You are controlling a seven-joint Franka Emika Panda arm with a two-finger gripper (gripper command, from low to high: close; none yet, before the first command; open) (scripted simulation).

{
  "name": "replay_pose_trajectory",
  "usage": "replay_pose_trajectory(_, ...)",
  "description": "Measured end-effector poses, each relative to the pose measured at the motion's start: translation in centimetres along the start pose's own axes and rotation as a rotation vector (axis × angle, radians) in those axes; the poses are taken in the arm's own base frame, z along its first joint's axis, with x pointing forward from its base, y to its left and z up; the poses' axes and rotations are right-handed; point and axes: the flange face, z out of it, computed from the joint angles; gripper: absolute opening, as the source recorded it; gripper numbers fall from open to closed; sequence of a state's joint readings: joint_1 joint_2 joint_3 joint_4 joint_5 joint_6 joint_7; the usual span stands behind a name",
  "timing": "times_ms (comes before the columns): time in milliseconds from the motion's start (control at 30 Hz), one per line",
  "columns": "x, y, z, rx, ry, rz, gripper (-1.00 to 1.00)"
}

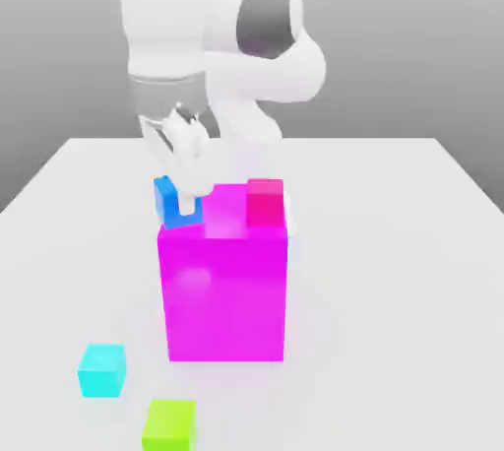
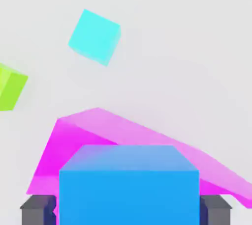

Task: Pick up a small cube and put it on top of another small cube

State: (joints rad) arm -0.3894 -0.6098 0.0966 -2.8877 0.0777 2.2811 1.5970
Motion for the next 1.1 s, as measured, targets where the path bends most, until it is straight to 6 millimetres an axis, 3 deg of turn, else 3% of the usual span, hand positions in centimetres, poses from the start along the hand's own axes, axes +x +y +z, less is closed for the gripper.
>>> replay_pose_trajectory(100,0.0,0.0,0.2,-0.001,0.0,0.001,-1.0)
replay_pose_trajectory(267,0.1,-0.1,-5.2,-0.001,0.0,0.006,-1.0)
replay_pose_trajectory(367,2.9,-1.6,-6.1,-0.002,0.007,0.123,-1.0)
replay_pose_trajectory(567,10.6,-4.4,-6.3,-0.004,0.021,0.403,-1.0)
replay_pose_trajectory(767,19.6,-5.5,-5.9,-0.008,0.031,0.685,-1.0)
replay_pose_trajectory(933,27.7,-4.6,-5.2,-0.011,0.037,0.922,-1.0)
replay_pose_trajectory(1100,36.0,-2.0,-4.0,-0.013,0.041,1.158,-1.0)
